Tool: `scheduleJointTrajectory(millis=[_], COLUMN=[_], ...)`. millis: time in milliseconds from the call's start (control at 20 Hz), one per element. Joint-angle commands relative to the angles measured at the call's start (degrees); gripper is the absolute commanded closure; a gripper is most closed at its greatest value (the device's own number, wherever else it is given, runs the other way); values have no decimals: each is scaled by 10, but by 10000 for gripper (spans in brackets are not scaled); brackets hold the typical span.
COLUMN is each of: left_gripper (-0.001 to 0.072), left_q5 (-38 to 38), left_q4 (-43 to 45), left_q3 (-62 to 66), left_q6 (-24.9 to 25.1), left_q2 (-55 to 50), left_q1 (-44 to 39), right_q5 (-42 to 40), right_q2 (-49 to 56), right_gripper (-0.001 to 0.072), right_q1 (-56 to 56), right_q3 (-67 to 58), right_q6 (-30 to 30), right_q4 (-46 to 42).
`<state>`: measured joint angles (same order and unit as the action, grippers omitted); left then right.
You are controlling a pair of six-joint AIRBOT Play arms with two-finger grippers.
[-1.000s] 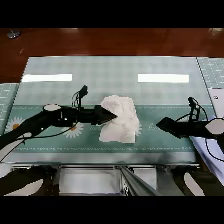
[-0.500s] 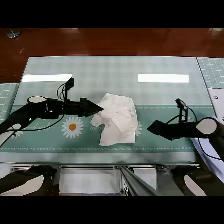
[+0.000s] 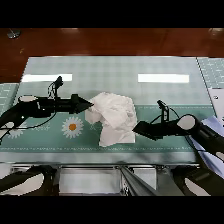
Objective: Fold the shirts.
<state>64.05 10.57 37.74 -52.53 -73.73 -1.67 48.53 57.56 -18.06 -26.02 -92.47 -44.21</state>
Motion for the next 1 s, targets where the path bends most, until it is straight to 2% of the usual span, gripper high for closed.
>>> scheduleJointTrajectory(millis=[0,100,350,550,600,700,750,850,950], left_gripper=[672,672,672,672,672,672,672,672,672], left_q5=[-32,-50,-49,-47,-46,-43,-40,-32,-9], left_q4=[14,28,31,31,32,32,32,32,31], left_q3=[0,0,0,0,0,0,0,1,17], left_q6=[-8,-24,-24,-24,-24,-24,-24,-24,-24], left_q2=[0,0,0,0,0,0,0,0,7], left_q1=[6,6,6,6,6,6,6,8,21], right_q5=[0,13,-12,-32,-32,-32,-33,-30,-2], right_q2=[38,50,89,139,150,162,162,162,161], right_gripper=[89,89,89,91,142,485,614,690,691], right_q1=[-11,-11,-11,-11,-11,-11,-10,-9,-2], right_q3=[-16,-17,-17,-19,-28,-53,-67,-107,-168], right_q6=[43,78,88,152,167,181,191,189,142], right_q4=[68,111,131,227,240,242,238,192,97])
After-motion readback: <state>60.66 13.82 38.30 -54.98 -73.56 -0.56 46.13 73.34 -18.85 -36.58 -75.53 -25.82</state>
